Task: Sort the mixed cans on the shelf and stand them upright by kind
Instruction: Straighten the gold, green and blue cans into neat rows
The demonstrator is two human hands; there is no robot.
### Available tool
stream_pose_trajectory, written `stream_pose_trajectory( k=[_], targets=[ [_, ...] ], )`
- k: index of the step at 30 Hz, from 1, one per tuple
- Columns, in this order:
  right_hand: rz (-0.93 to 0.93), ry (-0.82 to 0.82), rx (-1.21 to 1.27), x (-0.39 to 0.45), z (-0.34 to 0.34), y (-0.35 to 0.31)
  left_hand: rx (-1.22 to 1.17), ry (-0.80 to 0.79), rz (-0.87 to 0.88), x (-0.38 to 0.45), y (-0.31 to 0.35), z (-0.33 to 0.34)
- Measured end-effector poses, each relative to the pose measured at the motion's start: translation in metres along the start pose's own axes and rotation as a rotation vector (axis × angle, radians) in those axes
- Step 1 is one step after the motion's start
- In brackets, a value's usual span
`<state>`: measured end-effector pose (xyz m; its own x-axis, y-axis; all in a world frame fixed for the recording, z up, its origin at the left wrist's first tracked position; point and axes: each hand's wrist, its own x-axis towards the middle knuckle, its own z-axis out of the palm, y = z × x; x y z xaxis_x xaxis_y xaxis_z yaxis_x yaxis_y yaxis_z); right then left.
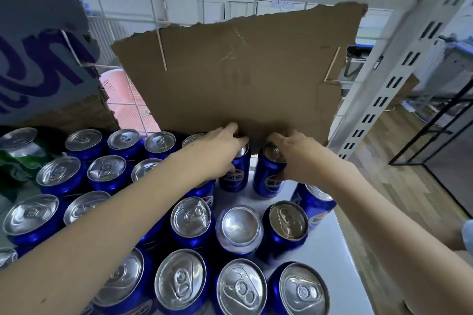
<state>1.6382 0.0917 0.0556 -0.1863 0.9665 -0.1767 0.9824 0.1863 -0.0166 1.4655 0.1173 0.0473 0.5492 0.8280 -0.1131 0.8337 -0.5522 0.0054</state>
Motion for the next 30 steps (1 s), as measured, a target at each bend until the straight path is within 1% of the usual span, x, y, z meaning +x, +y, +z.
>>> stream_pose_trajectory(
  k=[2, 4, 10, 14, 17, 19, 22, 24, 27, 30],
  targets=[
    [0.019, 0.067, 0.066, 0.001, 0.007, -0.004, -0.025, 0.036, -0.029, -0.003, 0.001, 0.001],
    [0.044, 0.099, 0.103, 0.003, 0.012, -0.009, -0.016, 0.055, -0.051, -0.003, 0.002, 0.002],
    [0.044, 0.131, 0.137, 0.008, 0.016, -0.007, -0.017, 0.085, -0.097, -0.002, 0.009, 0.010],
    [0.049, 0.171, 0.112, 0.007, 0.021, -0.007, -0.012, 0.110, -0.100, -0.003, 0.010, 0.014],
    [0.036, 0.192, 0.110, 0.003, 0.024, -0.002, -0.061, 0.157, -0.093, -0.010, 0.011, 0.014],
    [0.038, 0.199, 0.140, -0.004, 0.022, 0.002, -0.097, 0.218, -0.088, -0.019, 0.015, 0.009],
    [0.014, 0.266, 0.224, -0.024, 0.009, 0.004, -0.235, 0.272, -0.006, -0.041, 0.028, -0.005],
    [-0.040, 0.242, 0.268, -0.045, 0.001, 0.003, -0.278, 0.211, 0.065, -0.057, 0.036, -0.013],
    [-0.166, 0.124, 0.224, -0.077, -0.002, -0.002, -0.245, 0.001, 0.110, -0.079, 0.046, -0.018],
    [-0.164, 0.031, 0.205, -0.095, 0.000, -0.006, -0.158, -0.181, 0.094, -0.084, 0.053, -0.015]
  ],
)
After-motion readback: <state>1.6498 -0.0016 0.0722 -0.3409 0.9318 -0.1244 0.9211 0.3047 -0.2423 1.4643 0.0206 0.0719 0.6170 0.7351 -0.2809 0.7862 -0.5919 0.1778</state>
